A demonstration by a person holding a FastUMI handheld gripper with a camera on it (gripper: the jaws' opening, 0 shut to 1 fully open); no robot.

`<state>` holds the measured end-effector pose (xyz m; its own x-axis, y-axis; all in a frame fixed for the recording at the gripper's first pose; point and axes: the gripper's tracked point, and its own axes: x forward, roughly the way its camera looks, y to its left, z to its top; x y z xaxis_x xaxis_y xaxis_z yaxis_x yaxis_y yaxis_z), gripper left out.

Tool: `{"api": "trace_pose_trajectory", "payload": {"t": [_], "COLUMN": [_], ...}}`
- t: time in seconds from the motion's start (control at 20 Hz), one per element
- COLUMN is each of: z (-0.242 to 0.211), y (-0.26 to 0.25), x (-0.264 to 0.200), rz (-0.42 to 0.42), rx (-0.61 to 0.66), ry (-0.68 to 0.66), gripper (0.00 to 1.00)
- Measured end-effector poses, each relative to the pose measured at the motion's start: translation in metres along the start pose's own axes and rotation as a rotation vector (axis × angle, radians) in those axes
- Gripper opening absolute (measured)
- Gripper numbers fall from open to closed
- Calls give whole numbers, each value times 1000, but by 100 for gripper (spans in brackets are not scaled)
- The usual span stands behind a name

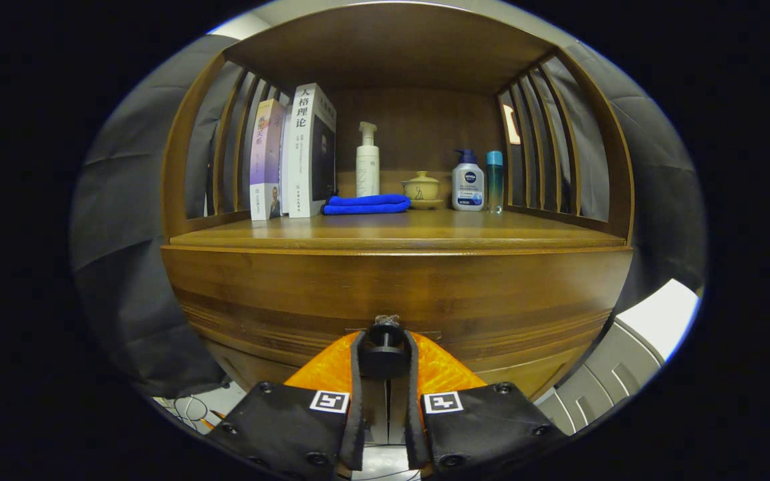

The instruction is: Pull open the drawer, take out the items inside it, and place them on the countertop above the cabinet.

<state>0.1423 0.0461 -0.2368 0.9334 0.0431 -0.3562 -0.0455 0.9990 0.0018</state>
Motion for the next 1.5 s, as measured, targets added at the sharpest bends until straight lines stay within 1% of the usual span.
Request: {"api": "trace_pose_trajectory", "payload": {"t": [0.35,0.55,0.7,1.5], "z": [-9,-14,-18,-37], "y": [-3,-2,-1,3], "x": [-33,-56,-69,-125], "rz": [32,30,32,45], "rx": [4,-15,-5,-39], "ry": [-4,-12,-9,-18], "gripper": [26,26,26,26]}}
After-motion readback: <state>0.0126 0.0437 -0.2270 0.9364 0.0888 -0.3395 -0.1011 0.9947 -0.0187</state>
